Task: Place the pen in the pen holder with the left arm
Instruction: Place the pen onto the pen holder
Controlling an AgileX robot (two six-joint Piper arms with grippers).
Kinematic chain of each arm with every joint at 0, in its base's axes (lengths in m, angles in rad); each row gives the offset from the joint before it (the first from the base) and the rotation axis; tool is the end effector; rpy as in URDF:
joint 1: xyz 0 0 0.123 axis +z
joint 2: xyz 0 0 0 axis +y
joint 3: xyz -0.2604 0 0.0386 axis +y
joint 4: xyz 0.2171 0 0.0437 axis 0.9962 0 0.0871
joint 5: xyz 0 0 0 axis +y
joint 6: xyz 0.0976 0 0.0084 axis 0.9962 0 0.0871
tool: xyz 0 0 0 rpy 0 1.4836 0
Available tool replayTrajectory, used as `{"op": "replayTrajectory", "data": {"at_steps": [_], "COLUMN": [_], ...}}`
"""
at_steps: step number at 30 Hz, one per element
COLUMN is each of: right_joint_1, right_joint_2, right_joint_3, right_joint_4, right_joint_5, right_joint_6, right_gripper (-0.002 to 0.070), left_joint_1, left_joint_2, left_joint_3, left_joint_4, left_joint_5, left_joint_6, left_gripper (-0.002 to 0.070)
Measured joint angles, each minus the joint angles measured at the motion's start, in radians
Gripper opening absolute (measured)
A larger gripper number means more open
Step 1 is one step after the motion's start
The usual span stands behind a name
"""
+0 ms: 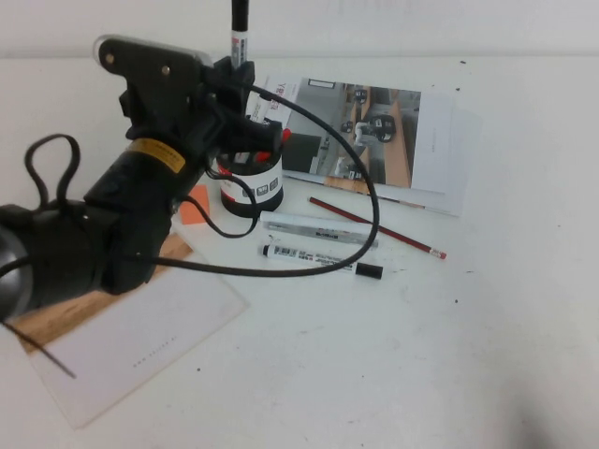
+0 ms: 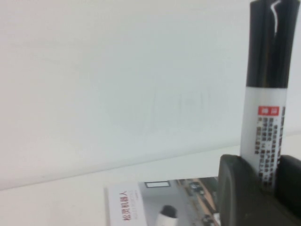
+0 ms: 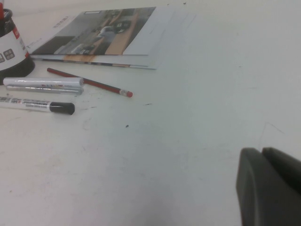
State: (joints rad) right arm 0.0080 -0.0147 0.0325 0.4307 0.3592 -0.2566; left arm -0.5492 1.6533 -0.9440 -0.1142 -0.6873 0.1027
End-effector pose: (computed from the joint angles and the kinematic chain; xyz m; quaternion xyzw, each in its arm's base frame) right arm 0.0504 0.0148 0.1726 0.0112 0.7917 0.1060 0.6016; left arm 0.3028 -0.1770 0.2770 0.1650 0.6647 -0.1686 0.7089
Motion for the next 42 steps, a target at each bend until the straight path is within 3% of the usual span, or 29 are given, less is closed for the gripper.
{"op": "replayTrajectory", "data": {"at_steps": [13, 42], "right_joint_1": [0.0, 0.0], "right_joint_2": [0.0, 0.0], "right_joint_3": [0.0, 0.0], "right_joint_4": [0.0, 0.0], "right_joint_5": [0.0, 0.0], "right_joint_6": [0.0, 0.0], "right_gripper": [-0.0022, -0.0022], "left_joint_1": [0.103, 0.105], "left_joint_2": [0.213, 0.305], "left_joint_3": [-0.04, -0.131], "left_joint_4": [0.067, 0.201], "left_joint_5": [-0.119, -0.158], "left_joint_6": [-0.103, -0.194], "left_gripper": [0.0104, 0.0104]}}
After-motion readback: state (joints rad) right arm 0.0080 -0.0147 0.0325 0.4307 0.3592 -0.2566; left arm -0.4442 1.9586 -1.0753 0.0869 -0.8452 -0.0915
